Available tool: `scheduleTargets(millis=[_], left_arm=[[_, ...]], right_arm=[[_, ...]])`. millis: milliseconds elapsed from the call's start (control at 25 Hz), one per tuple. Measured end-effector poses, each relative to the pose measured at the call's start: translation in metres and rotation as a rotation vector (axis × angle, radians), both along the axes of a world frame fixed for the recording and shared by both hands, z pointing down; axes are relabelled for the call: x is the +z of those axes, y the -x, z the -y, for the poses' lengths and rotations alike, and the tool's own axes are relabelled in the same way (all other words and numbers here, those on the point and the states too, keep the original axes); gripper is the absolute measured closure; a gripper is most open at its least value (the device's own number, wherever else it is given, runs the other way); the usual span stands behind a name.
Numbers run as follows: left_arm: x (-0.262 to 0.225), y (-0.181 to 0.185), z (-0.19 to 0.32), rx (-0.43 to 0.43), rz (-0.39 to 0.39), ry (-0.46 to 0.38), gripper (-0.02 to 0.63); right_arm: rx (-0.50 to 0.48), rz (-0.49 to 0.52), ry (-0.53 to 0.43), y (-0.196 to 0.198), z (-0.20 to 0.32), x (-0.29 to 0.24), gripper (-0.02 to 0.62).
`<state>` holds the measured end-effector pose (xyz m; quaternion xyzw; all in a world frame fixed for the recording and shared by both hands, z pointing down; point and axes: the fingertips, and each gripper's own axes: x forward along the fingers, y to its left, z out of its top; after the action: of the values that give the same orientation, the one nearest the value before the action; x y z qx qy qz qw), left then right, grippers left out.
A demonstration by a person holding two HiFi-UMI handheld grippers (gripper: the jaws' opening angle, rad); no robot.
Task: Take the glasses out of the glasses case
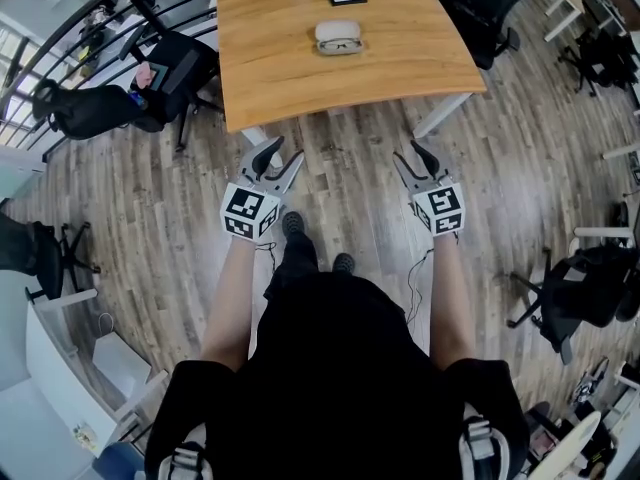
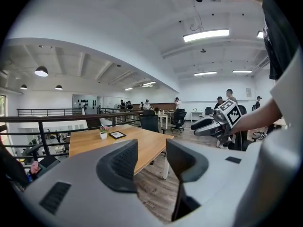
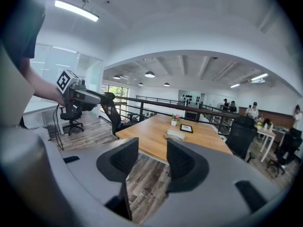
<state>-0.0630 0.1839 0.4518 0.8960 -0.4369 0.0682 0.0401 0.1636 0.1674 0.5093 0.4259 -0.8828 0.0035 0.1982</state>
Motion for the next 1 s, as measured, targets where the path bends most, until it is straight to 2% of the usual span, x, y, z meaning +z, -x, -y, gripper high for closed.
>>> scheduleTargets(millis=[480, 1000], left_arm=[[0.004, 0.036, 0.056, 0.037, -0.005, 0.019, 0.42], [0.006, 0.067, 0.139, 0.148, -0.016, 0.029, 0.42]], right_arm=[[0.01, -0.019, 0.018, 0.034, 0.05, 0.001, 0.396], [0.112, -0.029, 0.035, 0.071, 0.107, 0.004, 0.397]])
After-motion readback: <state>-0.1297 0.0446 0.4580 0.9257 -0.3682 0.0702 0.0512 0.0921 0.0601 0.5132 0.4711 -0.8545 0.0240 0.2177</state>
